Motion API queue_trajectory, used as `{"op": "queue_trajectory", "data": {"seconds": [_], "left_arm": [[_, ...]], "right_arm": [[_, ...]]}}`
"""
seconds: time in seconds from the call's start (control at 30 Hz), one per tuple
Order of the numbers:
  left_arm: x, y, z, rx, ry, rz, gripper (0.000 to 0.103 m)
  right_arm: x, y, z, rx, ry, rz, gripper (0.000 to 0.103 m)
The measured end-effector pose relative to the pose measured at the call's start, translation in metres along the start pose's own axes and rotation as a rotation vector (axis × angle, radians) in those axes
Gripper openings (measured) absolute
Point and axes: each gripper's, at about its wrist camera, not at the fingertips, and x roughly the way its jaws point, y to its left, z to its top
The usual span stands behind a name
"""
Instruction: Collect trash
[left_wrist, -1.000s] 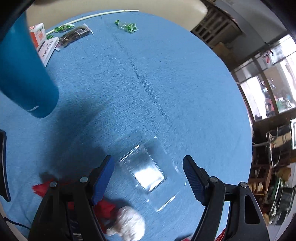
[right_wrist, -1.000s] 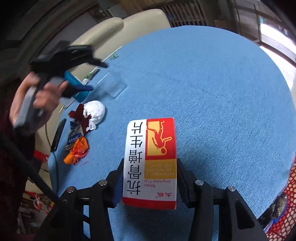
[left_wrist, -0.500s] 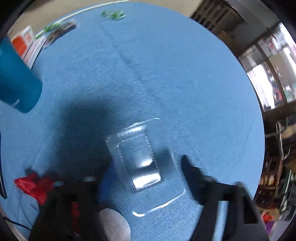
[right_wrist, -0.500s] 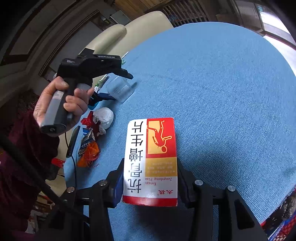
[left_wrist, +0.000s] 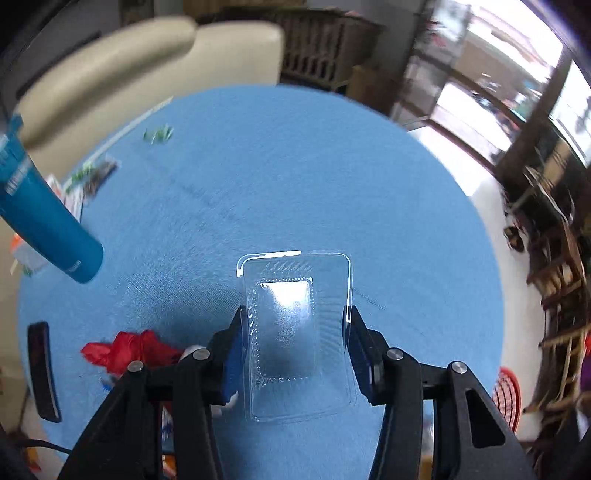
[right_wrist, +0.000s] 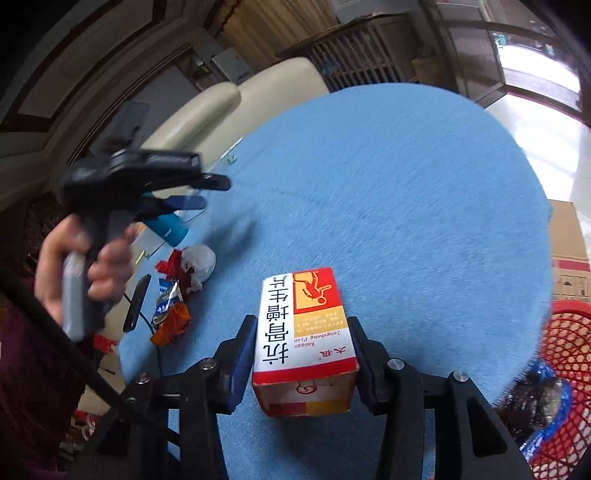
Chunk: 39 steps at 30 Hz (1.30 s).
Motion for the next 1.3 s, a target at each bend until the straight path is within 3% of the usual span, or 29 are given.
{"op": "queue_trajectory", "data": {"seconds": [0.3, 0.57, 0.97, 1.3], "left_arm": [[-0.085, -0.025, -0.058, 0.126, -0.124, -0.02, 0.053], [-0.142, -0.061, -0.095, 0.224, -0.237, 0.019, 0.053], [-0.186, -0.104, -0.114, 0.374, -0.39, 0.055, 0.054], [-0.195, -0.148, -0.12, 0.478, -0.434, 0.057, 0.054]], "right_arm": [[-0.033, -0.006, -0.016, 0.006, -0.047, -0.06, 0.049], [-0.107, -0.025, -0.022, 0.052, -0.18, -0.115, 0.049], [-0.191, -0.032, -0.028, 0.06, -0.342, -0.152, 0.049], [-0.217, -0.058, -0.037, 0.133, -0.39, -0.123, 0.049]]}}
